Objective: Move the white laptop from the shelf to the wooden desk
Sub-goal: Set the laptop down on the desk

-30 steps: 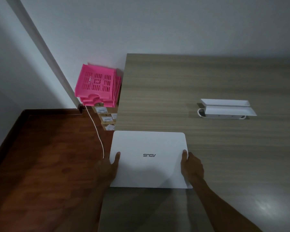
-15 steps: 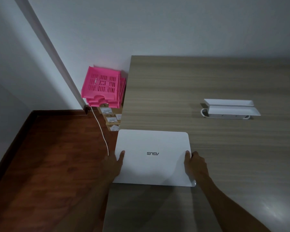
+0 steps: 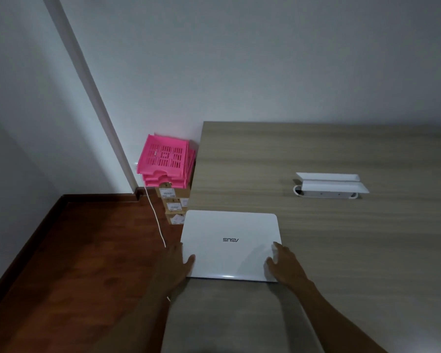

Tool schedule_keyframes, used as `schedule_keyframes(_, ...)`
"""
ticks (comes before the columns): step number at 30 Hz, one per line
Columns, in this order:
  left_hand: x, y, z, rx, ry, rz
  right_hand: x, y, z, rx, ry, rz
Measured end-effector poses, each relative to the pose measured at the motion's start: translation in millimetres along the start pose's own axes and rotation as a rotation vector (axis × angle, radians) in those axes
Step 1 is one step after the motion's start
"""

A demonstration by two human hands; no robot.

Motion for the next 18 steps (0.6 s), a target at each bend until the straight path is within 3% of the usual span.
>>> schedule_keyframes(11, -86.9, -71.0, -30.3, 0.13, -0.203, 0.118, -74.3, -91.3, 17.9, -0.25, 0.15, 0.059)
schedule_keyframes(18, -122.7, -126.3, -54.8, 0.21, -0.265, 0.006, -103.8, -164.4, 34.7, -0.324, 0.12, 0.089)
Point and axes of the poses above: each hand's wrist, its own x-axis towards the middle knuckle, its own y-axis out of the back of the hand, z = x × y, the point moved 2 cm from there along x, towards the middle knuckle, and after that the axes turned 15 degrees about -z, right-handed, at the moved point
